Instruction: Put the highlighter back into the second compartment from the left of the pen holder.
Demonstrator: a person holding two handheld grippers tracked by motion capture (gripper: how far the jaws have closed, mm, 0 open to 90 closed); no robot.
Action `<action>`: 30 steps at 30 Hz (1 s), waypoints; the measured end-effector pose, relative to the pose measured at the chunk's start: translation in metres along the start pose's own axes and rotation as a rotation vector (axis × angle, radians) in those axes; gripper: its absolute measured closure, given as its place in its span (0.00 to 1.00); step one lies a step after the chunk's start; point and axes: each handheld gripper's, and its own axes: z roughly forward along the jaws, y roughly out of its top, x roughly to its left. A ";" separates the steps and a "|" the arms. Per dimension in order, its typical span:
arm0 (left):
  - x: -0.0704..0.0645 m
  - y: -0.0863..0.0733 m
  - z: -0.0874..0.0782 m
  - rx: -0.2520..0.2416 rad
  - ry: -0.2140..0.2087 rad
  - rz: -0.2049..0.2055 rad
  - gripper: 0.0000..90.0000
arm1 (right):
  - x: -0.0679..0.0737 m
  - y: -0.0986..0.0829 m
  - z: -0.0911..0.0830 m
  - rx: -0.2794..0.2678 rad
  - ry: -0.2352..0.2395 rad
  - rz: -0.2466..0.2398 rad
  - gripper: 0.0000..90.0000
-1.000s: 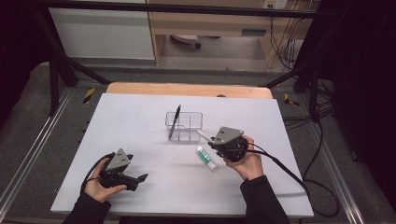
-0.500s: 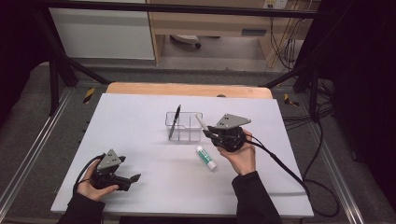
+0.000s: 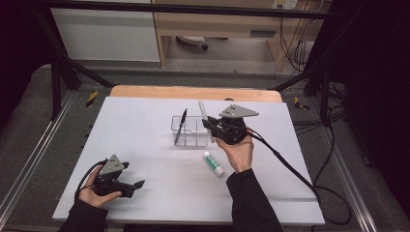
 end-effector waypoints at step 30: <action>0.002 0.000 -0.001 -0.009 -0.011 -0.007 0.09 | -0.017 0.008 0.075 -0.114 -0.009 0.141 0.88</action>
